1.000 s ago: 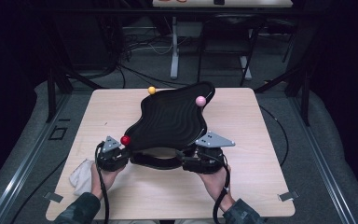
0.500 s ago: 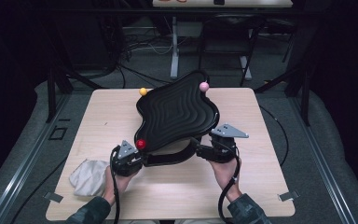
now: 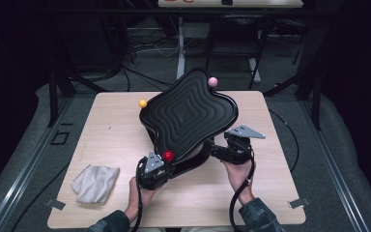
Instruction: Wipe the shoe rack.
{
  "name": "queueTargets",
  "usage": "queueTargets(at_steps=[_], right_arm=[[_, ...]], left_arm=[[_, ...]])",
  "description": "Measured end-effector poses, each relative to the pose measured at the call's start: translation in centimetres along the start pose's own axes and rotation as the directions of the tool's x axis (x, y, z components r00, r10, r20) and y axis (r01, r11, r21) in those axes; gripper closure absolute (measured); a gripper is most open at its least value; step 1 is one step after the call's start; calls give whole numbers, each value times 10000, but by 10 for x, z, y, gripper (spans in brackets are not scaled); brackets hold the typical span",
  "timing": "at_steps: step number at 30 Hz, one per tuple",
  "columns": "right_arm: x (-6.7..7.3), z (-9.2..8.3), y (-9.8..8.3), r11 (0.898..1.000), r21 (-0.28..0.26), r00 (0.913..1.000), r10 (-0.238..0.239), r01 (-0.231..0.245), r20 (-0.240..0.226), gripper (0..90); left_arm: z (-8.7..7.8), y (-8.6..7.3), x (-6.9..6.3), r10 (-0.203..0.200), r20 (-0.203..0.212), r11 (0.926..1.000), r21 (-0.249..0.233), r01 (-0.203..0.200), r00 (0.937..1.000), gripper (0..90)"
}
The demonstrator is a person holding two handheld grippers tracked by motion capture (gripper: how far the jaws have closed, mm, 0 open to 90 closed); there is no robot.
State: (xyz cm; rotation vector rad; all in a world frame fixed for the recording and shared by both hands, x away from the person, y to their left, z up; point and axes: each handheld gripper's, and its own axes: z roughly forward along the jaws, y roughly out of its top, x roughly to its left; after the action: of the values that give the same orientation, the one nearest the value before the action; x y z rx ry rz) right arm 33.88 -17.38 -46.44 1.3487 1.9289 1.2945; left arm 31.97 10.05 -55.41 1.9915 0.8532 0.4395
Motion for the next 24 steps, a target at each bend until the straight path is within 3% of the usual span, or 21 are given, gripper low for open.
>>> queueTargets(at_steps=[2, 4, 8, 12, 14, 16, 19, 22, 23, 24], right_arm=[[-1, -1, 0, 10000, 93, 10000, -24, 24, 23, 278], [-1, -5, -1, 9998, 130, 9999, -120, 119, 57, 274], [1, -14, 1, 9997, 69, 9997, -249, 249, -19, 269], [13, -19, 5, 9985, 73, 9981, -549, 551, -290, 246], [20, -20, 7, 9971, 100, 9968, -753, 756, -278, 232], [29, -17, 7, 9948, 201, 9945, -993, 1000, -324, 210], [39, -13, 8, 9916, 300, 9912, -1245, 1259, -441, 191], [50, -10, 9, 9883, 282, 9849, -1470, 1501, -913, 193], [55, -9, 10, 9858, 377, 9848, -1608, 1634, -654, 193], [58, -7, 11, 9849, 415, 9819, -1636, 1681, -956, 193]], left_arm=[[4, 3, -5, 13, 265, 10000, 91, -15, 9996, 725], [2, 3, -6, 221, 423, 9993, 276, -233, 9989, 627], [-15, 1, 6, 311, 553, 9968, 725, -350, 9980, 466], [-36, -4, 28, -147, 160, 9959, 891, 133, 9998, 337], [-44, -9, 43, -472, -149, 9902, 1310, 487, 9988, 272], [-48, -12, 52, -505, -466, 9848, 1641, 575, 9976, 208], [-54, -12, 64, -650, -808, 9807, 1788, 786, 9946, 149], [-57, -11, 73, -877, -1079, 9766, 1866, 1069, 9903, 112], [-58, -12, 77, -995, -1206, 9756, 1833, 1207, 9877, 95], [-59, -12, 80, -1100, -1290, 9750, 1789, 1322, 9855, 95]])
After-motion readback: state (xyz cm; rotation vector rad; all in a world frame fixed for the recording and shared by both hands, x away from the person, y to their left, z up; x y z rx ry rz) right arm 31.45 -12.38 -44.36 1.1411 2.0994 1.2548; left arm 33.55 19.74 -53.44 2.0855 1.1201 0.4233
